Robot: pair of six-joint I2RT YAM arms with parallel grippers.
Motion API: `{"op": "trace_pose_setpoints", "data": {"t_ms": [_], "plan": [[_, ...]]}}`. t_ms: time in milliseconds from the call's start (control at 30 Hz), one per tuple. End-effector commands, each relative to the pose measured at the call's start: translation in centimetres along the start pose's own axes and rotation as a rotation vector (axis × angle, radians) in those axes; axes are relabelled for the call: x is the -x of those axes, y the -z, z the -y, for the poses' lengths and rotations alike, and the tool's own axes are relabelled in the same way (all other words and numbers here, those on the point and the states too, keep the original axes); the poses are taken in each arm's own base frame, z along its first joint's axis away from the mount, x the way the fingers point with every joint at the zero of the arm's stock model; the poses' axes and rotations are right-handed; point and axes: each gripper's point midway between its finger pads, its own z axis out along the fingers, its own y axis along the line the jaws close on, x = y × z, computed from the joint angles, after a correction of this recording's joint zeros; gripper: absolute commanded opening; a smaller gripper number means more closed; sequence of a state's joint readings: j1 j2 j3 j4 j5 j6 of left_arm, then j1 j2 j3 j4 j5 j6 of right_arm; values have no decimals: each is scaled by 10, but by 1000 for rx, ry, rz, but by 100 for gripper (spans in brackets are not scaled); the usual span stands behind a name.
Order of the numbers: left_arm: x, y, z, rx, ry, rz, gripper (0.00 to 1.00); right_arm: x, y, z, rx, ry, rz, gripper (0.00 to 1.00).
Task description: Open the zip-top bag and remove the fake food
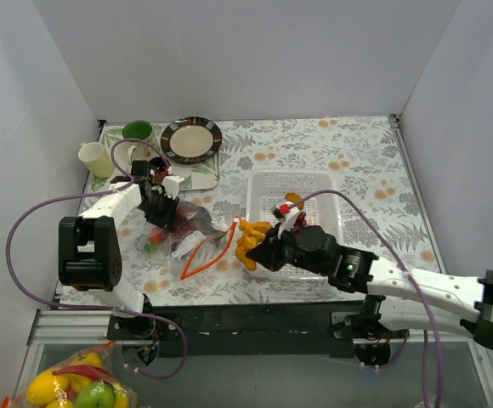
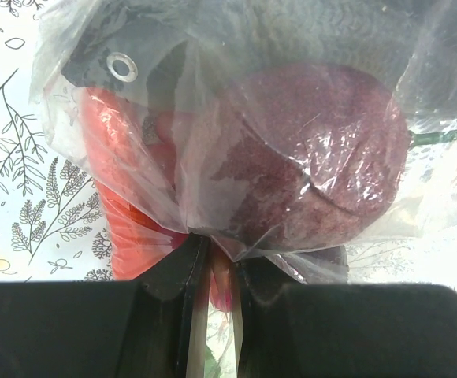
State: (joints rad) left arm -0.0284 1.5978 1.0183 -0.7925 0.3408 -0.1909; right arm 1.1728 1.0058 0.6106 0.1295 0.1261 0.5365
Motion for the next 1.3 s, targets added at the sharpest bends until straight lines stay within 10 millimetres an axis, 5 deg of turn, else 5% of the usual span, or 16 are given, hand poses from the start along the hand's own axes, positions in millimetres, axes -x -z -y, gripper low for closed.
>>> {"op": "trace_pose_setpoints", "data": {"t_ms": [0,100,167,200,233,267,400,533,600,667,767,800,833,967,1100,1267], "plan": [[1,-2,-2,2,7,-9,0,37,54,82,-455,-51,215,1],[0,-2,1,-8,13,-9,0,43,78,117,-657,-37,238,4],[-1,-1,1,-7,12,-11,0,33,78,138,-766,3,155,24],[0,-1,1,-5,12,-11,0,42,80,141,-811,9,148,46],[1,0,1,-3,10,-5,0,37,80,147,-863,7,113,57],[1,1,1,-4,9,-3,0,20,80,161,-942,44,11,64],[2,4,3,-9,10,2,0,29,61,151,-927,122,-104,92],[4,3,3,-14,13,3,0,56,37,112,-752,230,-119,99],[3,2,4,-16,13,6,0,70,26,87,-659,327,-66,94],[3,1,3,-14,14,6,0,63,14,54,-534,397,-47,89],[1,-3,2,-14,17,-3,0,43,-13,16,-366,494,-56,52],[1,-4,2,-16,18,-5,0,35,-20,9,-330,512,-68,14],[2,-4,1,-14,19,0,0,31,-29,-4,-291,534,-54,2],[4,-4,4,-28,27,6,0,0,-66,-17,-223,580,-134,1],[4,-3,3,-24,25,4,0,-10,-93,-34,-131,588,-134,1],[4,-3,4,-30,25,4,0,-18,-121,-26,-151,615,-128,3]]}}
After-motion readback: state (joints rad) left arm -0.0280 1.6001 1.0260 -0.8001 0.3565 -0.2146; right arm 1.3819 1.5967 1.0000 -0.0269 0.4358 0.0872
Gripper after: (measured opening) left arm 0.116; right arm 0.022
